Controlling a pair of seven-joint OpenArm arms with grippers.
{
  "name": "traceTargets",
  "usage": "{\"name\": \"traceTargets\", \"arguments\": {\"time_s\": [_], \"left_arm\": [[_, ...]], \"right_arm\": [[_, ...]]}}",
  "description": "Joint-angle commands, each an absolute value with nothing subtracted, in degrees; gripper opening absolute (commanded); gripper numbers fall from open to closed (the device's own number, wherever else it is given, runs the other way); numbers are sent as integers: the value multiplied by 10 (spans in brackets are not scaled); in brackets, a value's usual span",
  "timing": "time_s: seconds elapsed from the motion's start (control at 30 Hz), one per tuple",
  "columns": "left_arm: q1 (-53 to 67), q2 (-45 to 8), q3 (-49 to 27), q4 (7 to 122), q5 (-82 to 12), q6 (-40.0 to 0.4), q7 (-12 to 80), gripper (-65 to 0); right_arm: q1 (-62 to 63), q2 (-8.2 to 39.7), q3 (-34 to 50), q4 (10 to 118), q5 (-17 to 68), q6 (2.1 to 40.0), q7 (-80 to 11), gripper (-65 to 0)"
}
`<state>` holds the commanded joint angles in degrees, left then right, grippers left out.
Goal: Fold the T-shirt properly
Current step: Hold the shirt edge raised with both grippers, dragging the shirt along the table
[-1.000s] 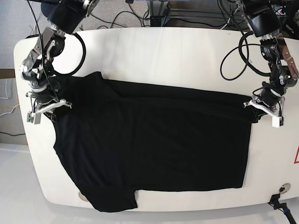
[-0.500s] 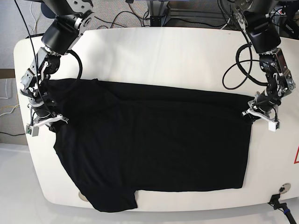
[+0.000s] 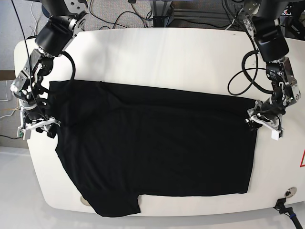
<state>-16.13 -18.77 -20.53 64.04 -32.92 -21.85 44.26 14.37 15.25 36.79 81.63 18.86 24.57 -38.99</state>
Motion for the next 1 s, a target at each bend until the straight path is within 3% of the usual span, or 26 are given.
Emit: {"name": "traceTargets", "arguments": {"time_s": [0.03,0.13,0.47,0.87,1.0], "left_arm": [[-161,-193,-196,642,-330,-220,443,-146],[-162,-214,-173,650,-331,-224,433,-71],[-32,-240,-156,870,-195,-298,312,-73],[73,-236,-187,952,-164,-315,310,-73],[80,-236,-188,952,-164,-319,310,-73]], "right_arm": [[131,157,368,829,189,245,-390,-177],[92,160,368,870,189,247,-390,-174],[-72,167,368,1001,190,248,-390,-174],[-65,168,369,896,189,249,-386,-171],[-51,183,370,848,189,279,-385,-172]]}}
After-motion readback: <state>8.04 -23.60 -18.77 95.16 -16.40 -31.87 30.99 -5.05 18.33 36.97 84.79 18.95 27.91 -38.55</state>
